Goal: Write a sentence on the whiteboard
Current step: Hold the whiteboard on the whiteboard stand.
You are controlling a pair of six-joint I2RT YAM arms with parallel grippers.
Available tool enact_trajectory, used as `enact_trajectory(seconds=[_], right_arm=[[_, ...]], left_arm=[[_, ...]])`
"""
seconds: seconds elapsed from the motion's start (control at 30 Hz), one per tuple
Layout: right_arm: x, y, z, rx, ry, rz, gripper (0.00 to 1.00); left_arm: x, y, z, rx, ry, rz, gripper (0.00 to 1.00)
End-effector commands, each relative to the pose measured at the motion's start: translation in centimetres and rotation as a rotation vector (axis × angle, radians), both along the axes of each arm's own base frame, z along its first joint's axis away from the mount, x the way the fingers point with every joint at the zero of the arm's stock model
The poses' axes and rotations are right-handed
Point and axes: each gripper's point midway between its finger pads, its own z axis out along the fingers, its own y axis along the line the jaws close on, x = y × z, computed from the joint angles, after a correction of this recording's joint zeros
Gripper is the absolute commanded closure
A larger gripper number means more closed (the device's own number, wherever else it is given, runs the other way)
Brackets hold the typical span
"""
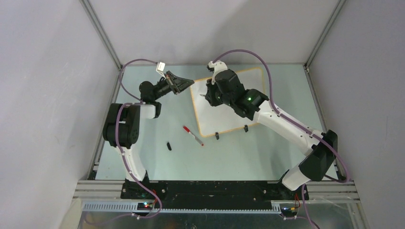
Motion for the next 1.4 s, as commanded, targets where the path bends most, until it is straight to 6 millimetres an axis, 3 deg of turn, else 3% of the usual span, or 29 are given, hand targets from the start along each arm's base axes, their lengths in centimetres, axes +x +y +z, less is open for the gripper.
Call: enact_trajectory(seconds=[0.0, 0.2, 0.43, 0.8, 0.97, 1.13, 1.37], right_arm=[[0.5, 0.5, 2.5, 0.015, -0.087, 0.018, 1.00], [0.8, 1.2, 3.3, -0.018, -0.114, 0.067, 1.00], [1.2, 0.5, 3.8, -0.055, -0.155, 0.064, 1.00], [1.2, 0.5, 3.5, -0.053, -0.148, 0.071, 1.00], [1.3, 0.7, 3.7, -0.055, -0.139, 0.072, 1.00], [1.7, 0.7, 4.3, -0.044, -0.131, 0.067, 1.00], [2.7, 0.4, 3.8, -0.052, -0.111, 0.051, 1.00]], left_arm=[[-0.2, 0.1, 1.3, 0.006, -0.071, -0.021, 1.00], [0.0, 0.2, 0.7, 0.030, -0.059, -0.014, 0.99], [0.5, 0.6, 0.3, 0.036, -0.045, 0.002, 0.76], [0.5, 0.5, 0.2, 0.036, -0.038, -0.010, 0.74], [0.5, 0.5, 0.1, 0.033, -0.033, -0.014, 0.80], [0.5, 0.4, 0.2, 0.024, -0.032, -0.027, 0.97], [0.7, 0.5, 0.1, 0.012, -0.028, -0.033, 1.00]])
